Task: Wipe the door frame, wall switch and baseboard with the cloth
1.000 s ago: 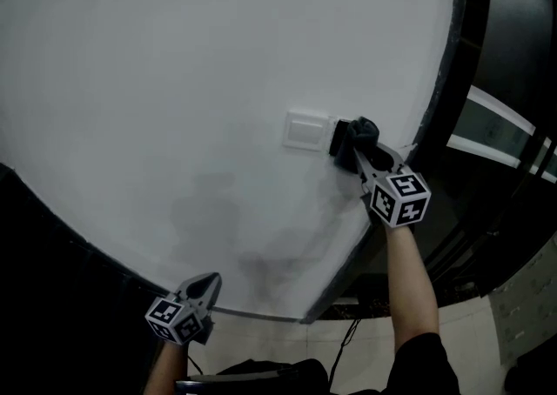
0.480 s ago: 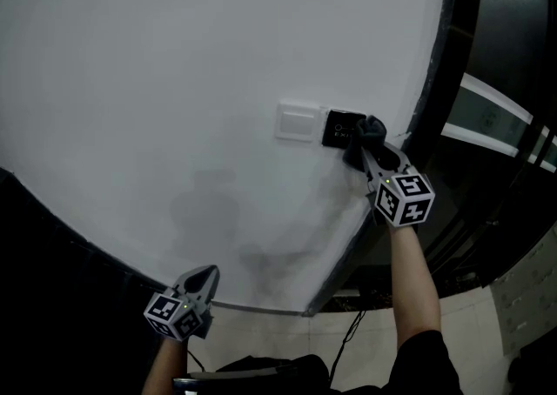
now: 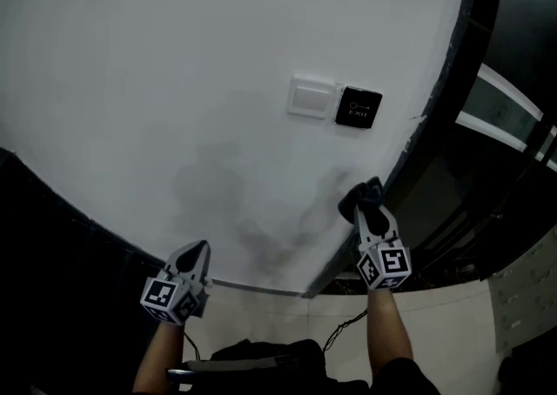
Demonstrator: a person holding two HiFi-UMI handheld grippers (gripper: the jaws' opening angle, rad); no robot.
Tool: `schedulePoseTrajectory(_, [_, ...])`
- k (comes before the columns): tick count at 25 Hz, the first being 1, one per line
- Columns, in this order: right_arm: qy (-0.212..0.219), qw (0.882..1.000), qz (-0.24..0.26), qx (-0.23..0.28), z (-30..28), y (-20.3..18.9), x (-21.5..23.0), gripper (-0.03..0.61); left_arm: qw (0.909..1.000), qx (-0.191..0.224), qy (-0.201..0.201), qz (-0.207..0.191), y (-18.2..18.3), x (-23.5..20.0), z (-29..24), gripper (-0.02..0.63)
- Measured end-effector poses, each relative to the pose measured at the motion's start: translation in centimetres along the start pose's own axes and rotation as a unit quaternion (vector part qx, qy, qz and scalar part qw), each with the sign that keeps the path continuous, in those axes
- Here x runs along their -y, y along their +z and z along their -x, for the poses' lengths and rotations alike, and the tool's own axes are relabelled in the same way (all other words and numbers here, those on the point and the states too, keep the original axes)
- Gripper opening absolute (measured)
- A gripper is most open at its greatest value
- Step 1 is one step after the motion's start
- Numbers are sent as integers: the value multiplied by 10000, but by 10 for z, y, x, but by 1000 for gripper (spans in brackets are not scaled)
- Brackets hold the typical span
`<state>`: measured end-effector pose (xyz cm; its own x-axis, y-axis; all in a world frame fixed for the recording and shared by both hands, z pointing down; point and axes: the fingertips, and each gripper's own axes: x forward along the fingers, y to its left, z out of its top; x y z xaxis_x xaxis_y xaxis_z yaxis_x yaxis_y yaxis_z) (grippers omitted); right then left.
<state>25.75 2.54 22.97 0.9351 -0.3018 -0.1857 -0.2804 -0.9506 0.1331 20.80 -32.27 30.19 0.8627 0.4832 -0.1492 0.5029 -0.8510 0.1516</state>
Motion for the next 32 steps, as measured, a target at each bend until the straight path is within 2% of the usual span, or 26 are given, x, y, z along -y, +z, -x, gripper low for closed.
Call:
schedulePoseTrajectory(3, [3,9996,-231,-170,17,-39,-14,91,9999,-92,-7,-108,-5,-1,1,-9])
schedulePoseTrajectory(6, [78,9991,-250,-322,24,-60,-27,91,9998,-77,-21,-208,-5,-3,1,-9])
schedulePoseTrajectory(11, [273,9986,-7,-461,26,-69,-45,91,10000,-45,63,-61,-6,1,4,-9])
schedulePoseTrajectory(16, [485,9978,-10,-459,29,-73,-45,91,9996,-65,239,148,-14,-2,5,-9])
schedulePoseTrajectory(20, [695,9955,-58,-636,41,-90,-33,91,9996,-148,220,-9,-20,14,7,-9])
schedulePoseTrajectory(23, [927,9916,-183,-881,41,-121,-34,91,9993,-189,301,-62,-24,18,12,-9])
schedulePoseTrajectory(26, [1482,9802,-312,-1274,39,-156,-65,91,9981,-495,341,-129,-49,9,38,-9])
schedulePoseTrajectory(29, [2025,9694,-110,-1386,42,-177,-122,91,9960,-719,526,-49,-61,-18,71,-9])
schedulePoseTrajectory(32, [2208,9618,-89,-1615,43,-201,-179,91,9936,-1023,476,-58,-75,-52,102,-9])
